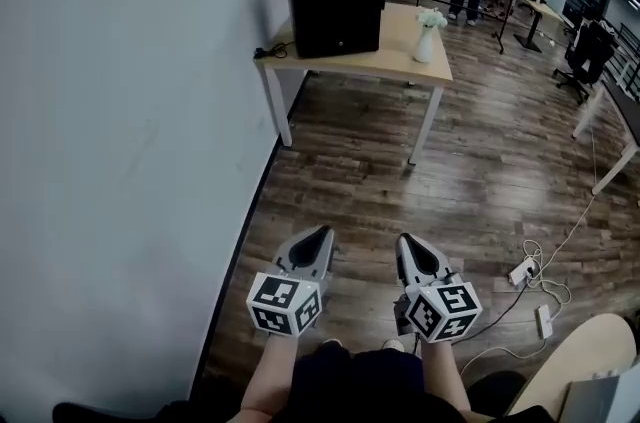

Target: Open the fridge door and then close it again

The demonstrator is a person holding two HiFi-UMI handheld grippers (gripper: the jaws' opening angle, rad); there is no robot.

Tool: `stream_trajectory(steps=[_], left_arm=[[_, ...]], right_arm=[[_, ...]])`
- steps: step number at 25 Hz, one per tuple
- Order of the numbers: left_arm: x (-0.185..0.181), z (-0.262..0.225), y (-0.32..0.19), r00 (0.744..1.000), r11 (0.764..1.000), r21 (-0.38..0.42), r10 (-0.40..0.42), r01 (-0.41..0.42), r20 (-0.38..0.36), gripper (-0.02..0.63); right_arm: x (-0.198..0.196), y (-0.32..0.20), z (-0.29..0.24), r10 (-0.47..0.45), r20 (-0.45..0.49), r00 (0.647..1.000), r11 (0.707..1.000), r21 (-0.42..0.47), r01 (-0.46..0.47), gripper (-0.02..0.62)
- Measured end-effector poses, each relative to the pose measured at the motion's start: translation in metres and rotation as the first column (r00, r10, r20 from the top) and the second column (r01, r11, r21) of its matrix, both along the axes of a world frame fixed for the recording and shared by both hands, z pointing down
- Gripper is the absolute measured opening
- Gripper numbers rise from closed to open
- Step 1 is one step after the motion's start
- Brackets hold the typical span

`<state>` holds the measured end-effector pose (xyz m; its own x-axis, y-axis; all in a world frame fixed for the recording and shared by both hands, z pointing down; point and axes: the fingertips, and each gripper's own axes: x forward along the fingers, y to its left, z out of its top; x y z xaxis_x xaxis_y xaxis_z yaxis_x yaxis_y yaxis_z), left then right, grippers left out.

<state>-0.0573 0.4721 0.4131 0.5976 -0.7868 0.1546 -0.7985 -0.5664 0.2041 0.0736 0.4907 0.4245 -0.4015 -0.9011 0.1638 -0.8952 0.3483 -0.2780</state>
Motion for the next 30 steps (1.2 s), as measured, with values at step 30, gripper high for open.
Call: stream_trajectory(steps=[30], left_arm=[[-0.004, 0.019, -0.217, 0.998, 0.998, -0.017, -0.060, 0.060, 0.000, 0.011]], right_arm=[[0.010, -0.233, 0.007, -0.041, 0.003, 0.999, 0.999, -0.008, 0.041, -0.009]])
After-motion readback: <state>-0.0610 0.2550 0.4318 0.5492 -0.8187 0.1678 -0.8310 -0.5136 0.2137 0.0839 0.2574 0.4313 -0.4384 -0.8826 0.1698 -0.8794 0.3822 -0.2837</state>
